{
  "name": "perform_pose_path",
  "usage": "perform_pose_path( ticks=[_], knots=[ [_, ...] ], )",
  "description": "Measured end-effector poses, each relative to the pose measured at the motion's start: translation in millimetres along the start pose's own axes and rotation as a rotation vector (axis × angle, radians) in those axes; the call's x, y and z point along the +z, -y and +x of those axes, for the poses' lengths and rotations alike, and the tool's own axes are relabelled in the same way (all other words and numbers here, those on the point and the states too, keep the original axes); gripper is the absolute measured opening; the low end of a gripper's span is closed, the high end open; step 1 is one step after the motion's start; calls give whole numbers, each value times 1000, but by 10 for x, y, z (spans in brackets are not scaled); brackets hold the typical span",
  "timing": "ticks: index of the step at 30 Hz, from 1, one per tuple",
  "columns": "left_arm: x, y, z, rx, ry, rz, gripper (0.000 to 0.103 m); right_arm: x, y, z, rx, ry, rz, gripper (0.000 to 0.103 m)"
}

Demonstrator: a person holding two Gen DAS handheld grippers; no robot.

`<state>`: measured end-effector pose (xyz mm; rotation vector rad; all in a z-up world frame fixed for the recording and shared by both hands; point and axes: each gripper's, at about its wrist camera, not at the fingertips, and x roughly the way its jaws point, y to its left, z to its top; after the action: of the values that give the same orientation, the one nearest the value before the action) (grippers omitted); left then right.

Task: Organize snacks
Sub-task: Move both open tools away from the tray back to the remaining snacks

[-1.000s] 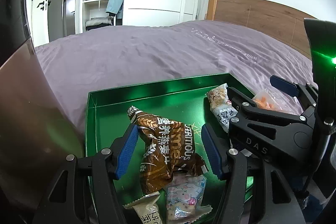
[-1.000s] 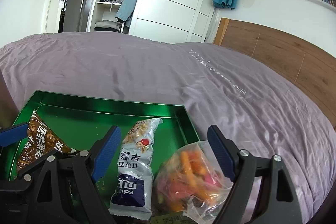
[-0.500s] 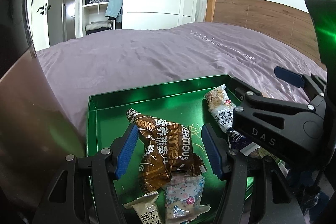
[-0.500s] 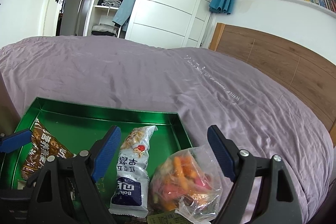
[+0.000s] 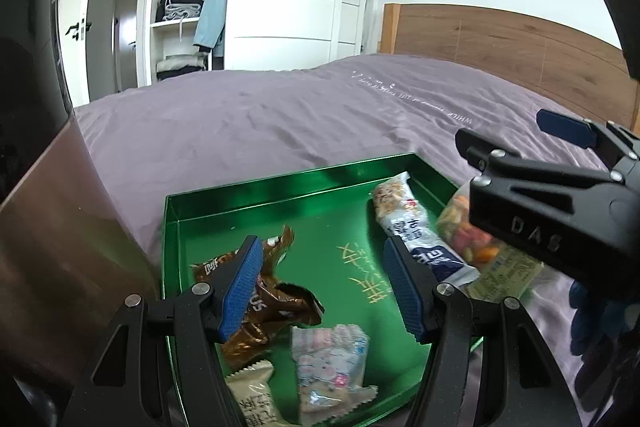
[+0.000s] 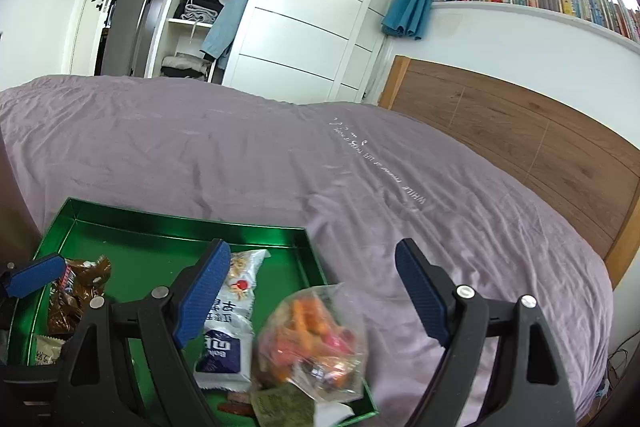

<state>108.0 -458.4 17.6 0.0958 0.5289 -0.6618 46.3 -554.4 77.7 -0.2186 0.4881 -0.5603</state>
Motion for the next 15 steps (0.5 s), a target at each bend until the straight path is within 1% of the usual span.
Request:
perform_pose_path(
  ticks=[5, 10, 15],
  knots=[
    [11, 48, -62, -9, 14, 6, 57, 52, 100, -148, -19, 5, -6, 103],
    [15, 47, -113, -26, 21, -3, 57, 50, 165, -277, -38, -9, -18, 103],
    [35, 77, -258, -73, 36, -8, 57, -26, 255, -459, -74, -42, -18, 103]
  ],
)
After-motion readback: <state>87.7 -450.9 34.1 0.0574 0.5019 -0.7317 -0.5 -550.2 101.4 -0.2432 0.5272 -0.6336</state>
